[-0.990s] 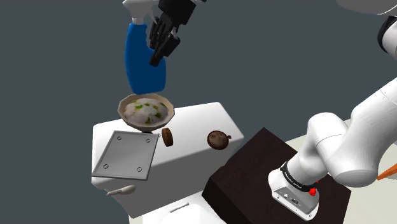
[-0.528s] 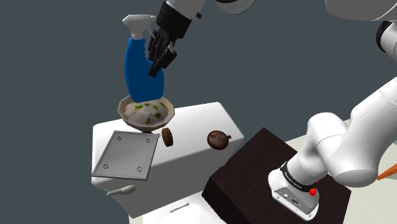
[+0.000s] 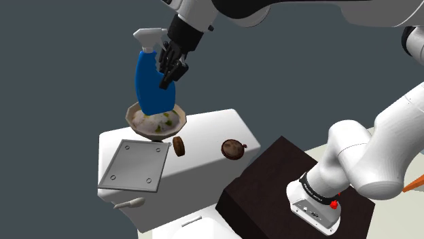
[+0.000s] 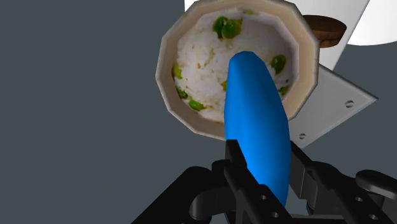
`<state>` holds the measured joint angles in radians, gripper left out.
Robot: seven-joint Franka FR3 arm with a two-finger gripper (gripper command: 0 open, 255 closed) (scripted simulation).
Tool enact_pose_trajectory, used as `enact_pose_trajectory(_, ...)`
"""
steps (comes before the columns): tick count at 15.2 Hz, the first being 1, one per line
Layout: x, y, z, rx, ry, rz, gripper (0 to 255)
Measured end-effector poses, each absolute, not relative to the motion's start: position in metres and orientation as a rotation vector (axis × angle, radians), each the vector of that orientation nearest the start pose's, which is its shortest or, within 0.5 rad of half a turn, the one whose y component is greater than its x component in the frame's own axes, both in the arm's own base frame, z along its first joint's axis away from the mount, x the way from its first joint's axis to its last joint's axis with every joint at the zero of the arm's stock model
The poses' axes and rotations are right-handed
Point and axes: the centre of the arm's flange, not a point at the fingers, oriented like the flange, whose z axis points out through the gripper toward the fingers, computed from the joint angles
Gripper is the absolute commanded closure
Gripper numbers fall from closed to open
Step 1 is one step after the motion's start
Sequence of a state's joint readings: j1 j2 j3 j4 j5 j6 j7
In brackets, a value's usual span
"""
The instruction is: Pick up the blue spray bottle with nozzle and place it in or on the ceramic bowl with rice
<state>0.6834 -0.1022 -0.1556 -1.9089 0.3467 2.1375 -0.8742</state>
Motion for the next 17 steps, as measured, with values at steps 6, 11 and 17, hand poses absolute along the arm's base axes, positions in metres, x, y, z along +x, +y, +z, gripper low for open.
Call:
enact_pose_trajectory(6, 0.479, 0.292, 0.576, -2.275, -1.661, -0.543, 0)
enact_pose_trajectory(11, 0.478, 0.285, 0.591, -2.275, -1.661, -0.544, 0)
enact_pose_trajectory(17, 0.473, 0.271, 0.620, -2.275, -1.661, -0.543, 0)
